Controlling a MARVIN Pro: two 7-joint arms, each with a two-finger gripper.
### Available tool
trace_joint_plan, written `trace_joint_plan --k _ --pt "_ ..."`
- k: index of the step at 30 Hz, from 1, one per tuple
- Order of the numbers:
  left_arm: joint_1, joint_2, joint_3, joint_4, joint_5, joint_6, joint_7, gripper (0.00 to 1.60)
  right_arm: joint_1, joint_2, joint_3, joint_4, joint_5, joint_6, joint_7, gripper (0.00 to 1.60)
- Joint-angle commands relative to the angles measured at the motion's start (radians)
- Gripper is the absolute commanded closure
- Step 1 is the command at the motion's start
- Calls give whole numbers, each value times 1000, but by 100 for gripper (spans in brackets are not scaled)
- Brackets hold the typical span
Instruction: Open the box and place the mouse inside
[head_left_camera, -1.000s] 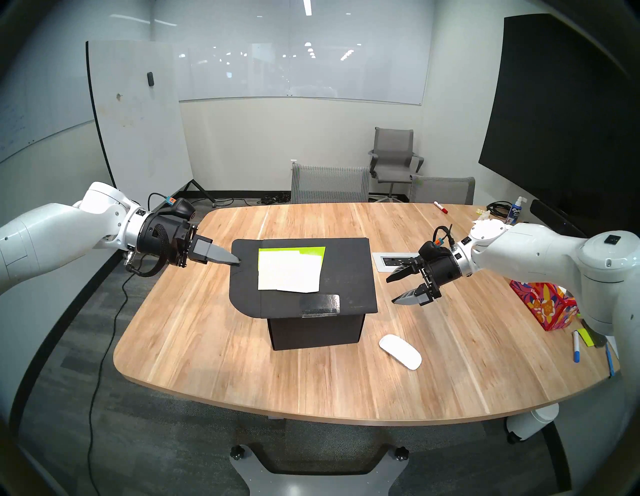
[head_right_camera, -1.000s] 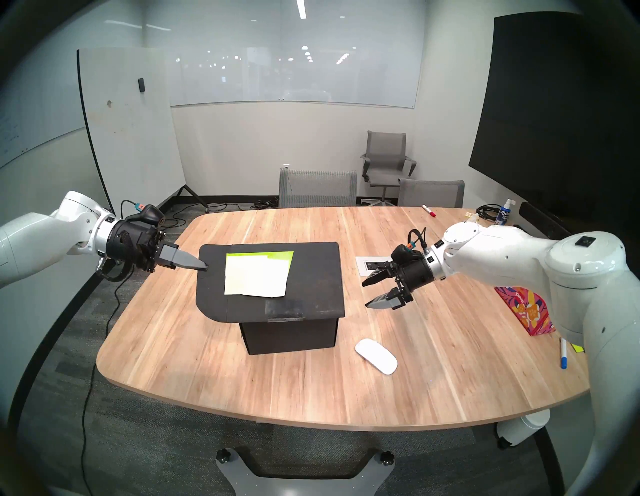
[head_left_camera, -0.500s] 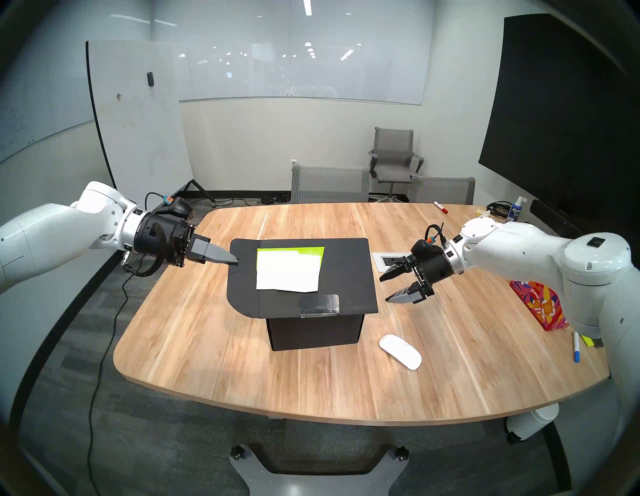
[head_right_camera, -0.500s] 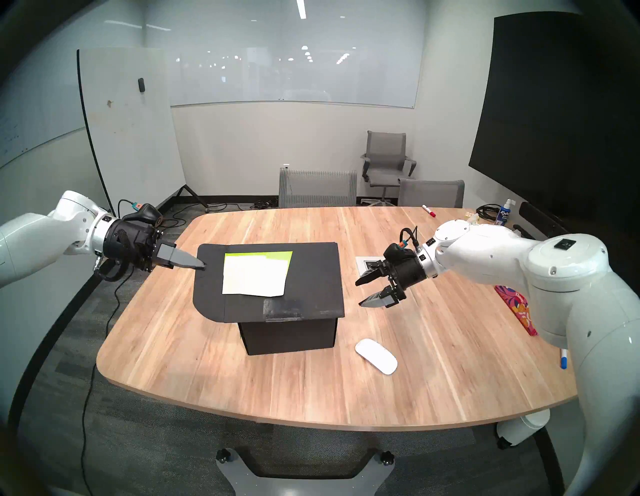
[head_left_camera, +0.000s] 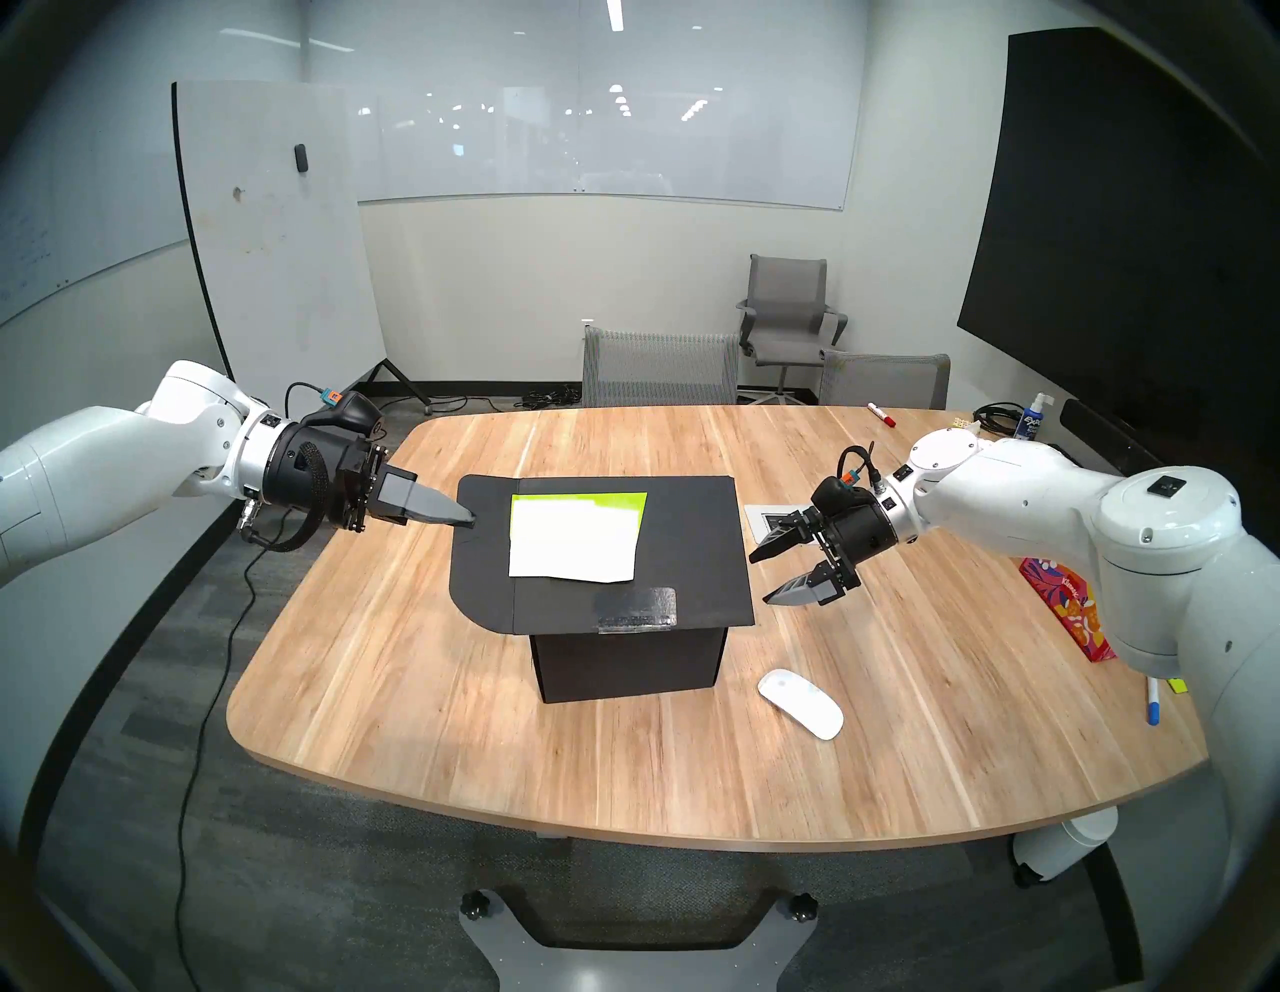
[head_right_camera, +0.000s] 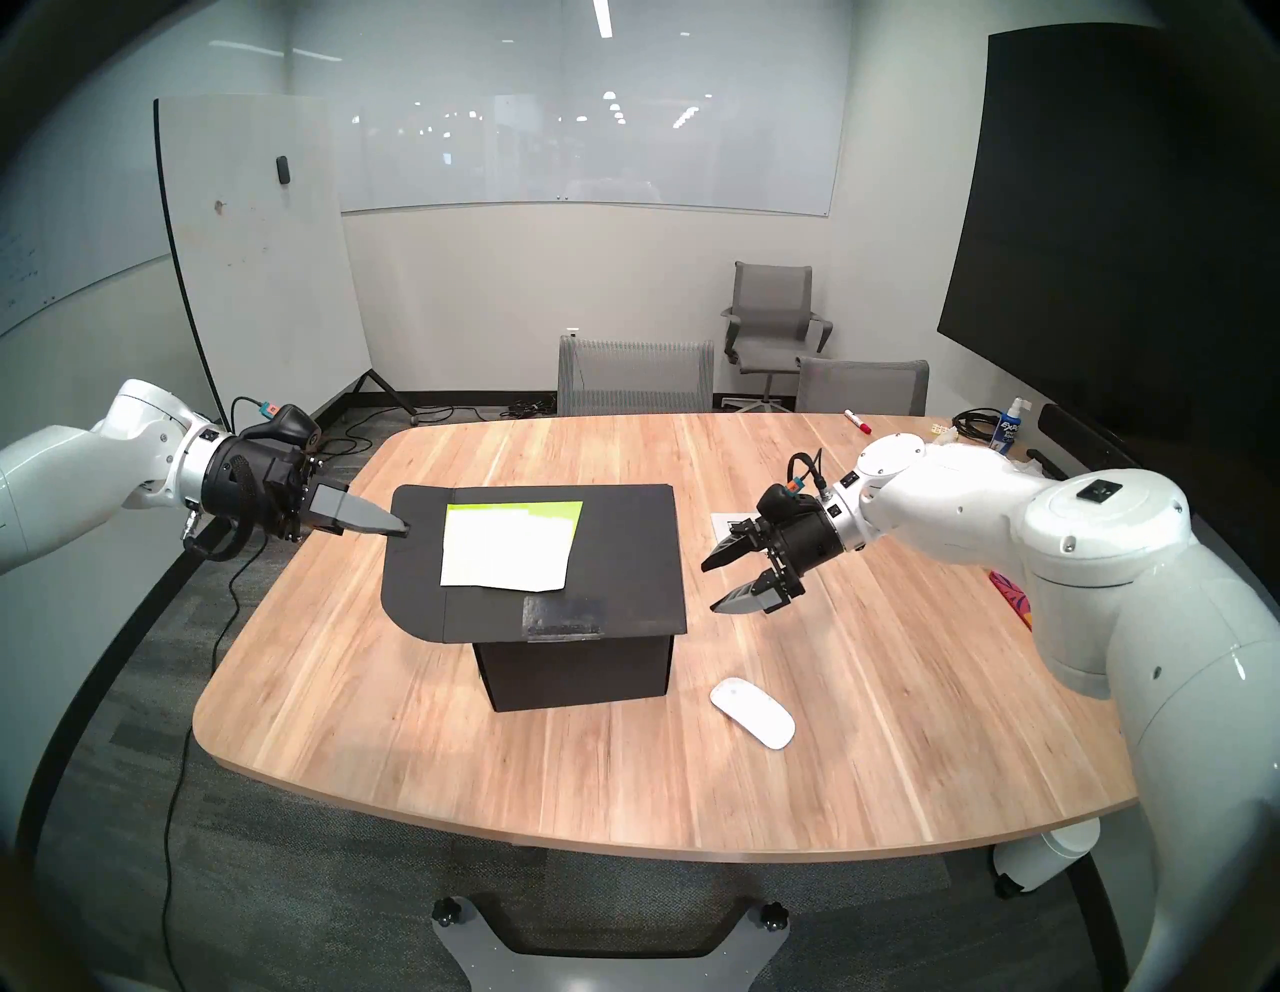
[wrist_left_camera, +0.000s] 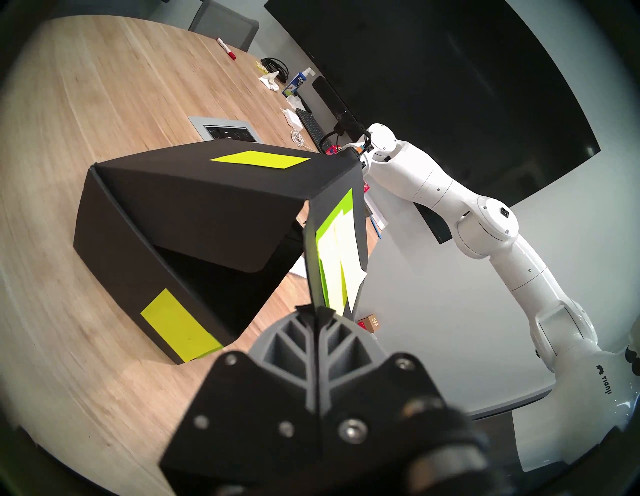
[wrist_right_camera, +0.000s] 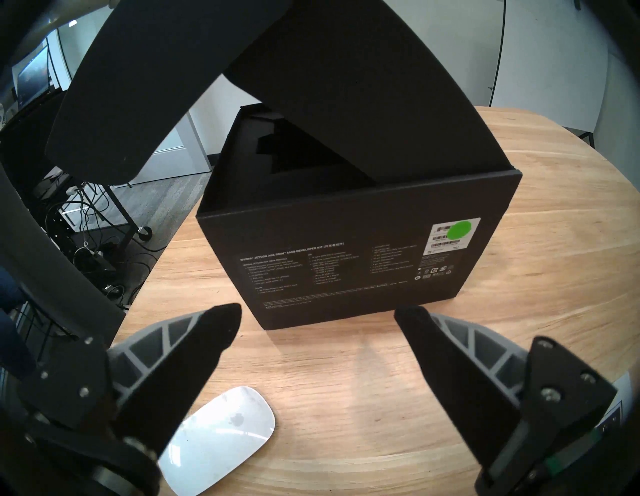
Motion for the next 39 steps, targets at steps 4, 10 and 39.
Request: trace_joint_plan --k 4,10,39 --pt "-14 7 -22 0 -8 -9 -109 160 -3 -27 19 55 14 0 27 0" --pt "-12 15 -19 -13 2 -16 -109 160 -10 -37 26 78 15 -2 27 0" --pt "-15 22 -15 -16 32 -29 -133 160 -27 -60 47 129 10 -4 27 0"
